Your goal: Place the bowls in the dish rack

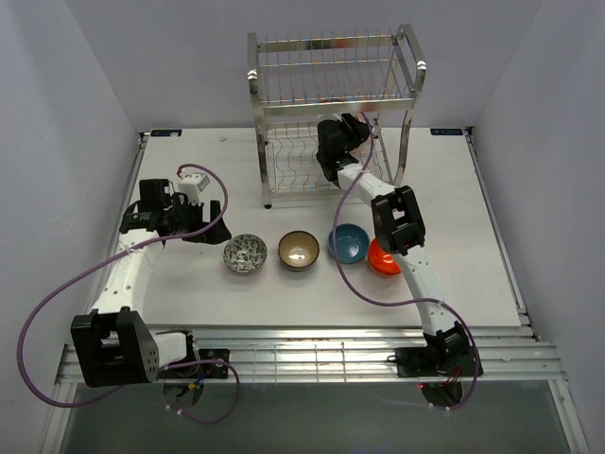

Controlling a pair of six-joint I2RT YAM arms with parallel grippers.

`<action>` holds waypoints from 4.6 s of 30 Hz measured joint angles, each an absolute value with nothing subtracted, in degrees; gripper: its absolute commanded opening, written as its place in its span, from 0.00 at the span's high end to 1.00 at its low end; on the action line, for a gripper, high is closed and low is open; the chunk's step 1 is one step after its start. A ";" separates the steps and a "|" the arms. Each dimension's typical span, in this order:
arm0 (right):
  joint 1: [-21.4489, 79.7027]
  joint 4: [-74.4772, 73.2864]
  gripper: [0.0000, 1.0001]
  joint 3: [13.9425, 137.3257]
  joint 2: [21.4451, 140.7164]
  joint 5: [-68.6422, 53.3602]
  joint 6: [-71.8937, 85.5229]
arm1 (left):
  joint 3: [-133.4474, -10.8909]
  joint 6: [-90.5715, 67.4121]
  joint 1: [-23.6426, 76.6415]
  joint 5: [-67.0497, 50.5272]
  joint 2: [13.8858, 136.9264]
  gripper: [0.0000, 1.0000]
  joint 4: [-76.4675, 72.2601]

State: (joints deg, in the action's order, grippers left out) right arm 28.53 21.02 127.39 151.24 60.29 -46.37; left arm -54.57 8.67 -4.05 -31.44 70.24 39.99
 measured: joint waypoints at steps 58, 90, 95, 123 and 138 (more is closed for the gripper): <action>41.89 34.52 0.08 75.48 115.39 48.69 -52.66 | -54.57 9.80 -4.40 -32.16 71.64 0.04 40.16; 45.12 -17.76 0.04 68.40 80.03 17.87 -16.38 | -54.15 13.89 -0.89 -29.41 94.91 0.60 40.21; 45.06 -21.10 0.02 68.40 80.03 10.39 -12.58 | -54.30 12.97 -0.91 -30.48 96.97 0.77 40.01; 49.95 -25.21 0.12 92.40 100.42 0.91 9.69 | -63.59 2.57 4.54 -30.24 76.60 1.00 40.34; 54.52 -26.61 0.21 94.63 104.84 14.85 14.39 | -60.58 -0.60 6.24 -22.63 74.04 1.00 39.51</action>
State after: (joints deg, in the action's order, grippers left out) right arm 54.52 -26.61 94.63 104.84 14.85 14.39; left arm -60.58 -0.60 6.24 -22.63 74.04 39.51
